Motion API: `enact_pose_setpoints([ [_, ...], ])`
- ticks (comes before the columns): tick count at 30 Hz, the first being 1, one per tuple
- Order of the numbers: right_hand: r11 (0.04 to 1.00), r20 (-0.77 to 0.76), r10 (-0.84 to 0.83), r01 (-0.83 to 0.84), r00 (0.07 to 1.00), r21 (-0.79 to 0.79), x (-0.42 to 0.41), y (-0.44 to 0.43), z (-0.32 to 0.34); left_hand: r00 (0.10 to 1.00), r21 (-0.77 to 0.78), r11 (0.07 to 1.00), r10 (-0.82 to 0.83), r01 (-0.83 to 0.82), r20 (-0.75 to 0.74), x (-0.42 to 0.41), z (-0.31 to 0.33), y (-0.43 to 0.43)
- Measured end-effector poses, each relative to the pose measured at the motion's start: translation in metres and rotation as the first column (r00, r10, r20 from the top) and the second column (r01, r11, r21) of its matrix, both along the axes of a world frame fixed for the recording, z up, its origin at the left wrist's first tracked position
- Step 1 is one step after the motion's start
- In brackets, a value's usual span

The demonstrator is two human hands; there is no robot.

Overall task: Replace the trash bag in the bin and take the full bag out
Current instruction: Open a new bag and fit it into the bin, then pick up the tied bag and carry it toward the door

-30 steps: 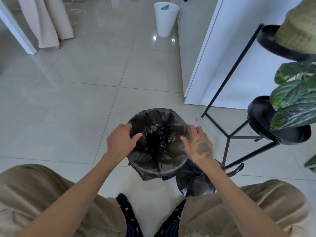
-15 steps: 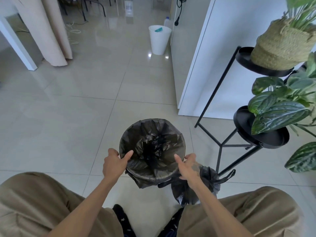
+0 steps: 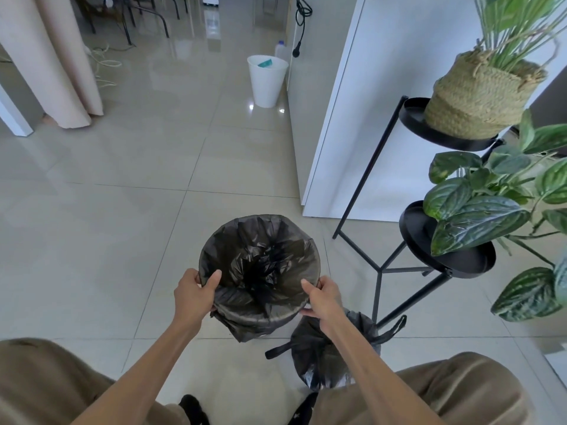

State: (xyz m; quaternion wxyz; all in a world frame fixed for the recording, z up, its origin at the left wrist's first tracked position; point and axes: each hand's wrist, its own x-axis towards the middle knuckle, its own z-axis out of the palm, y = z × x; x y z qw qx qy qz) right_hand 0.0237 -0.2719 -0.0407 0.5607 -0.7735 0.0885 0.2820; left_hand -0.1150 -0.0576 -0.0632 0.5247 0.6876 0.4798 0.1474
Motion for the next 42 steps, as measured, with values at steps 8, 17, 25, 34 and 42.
enact_pose_setpoints([
  [8, 0.994, 0.038, -0.061, 0.057, 0.997, 0.096, 0.088, -0.007, 0.007, 0.990, -0.026, 0.998, -0.061, 0.065, 0.130, 0.100, 0.021, 0.008],
  [17, 0.976, 0.042, -0.204, 0.200, 0.978, 0.083, 0.166, -0.009, -0.013, 0.987, 0.000, 0.992, -0.127, 0.128, 0.100, 0.204, -0.009, 0.016],
  [25, 0.967, 0.053, -0.251, 0.247, 0.967, 0.071, 0.196, -0.003, -0.033, 0.977, 0.020, 0.984, -0.178, 0.177, 0.114, 0.250, -0.038, 0.029],
  [34, 0.984, 0.104, -0.151, 0.160, 0.983, -0.083, 0.194, -0.018, -0.028, 0.979, 0.184, 0.962, -0.205, 0.204, -0.015, 0.265, -0.025, 0.029],
  [42, 0.968, 0.195, 0.061, -0.011, 0.979, -0.252, 0.115, -0.076, 0.021, 0.951, 0.371, 0.908, -0.267, 0.194, 0.157, 0.222, 0.027, -0.019],
])
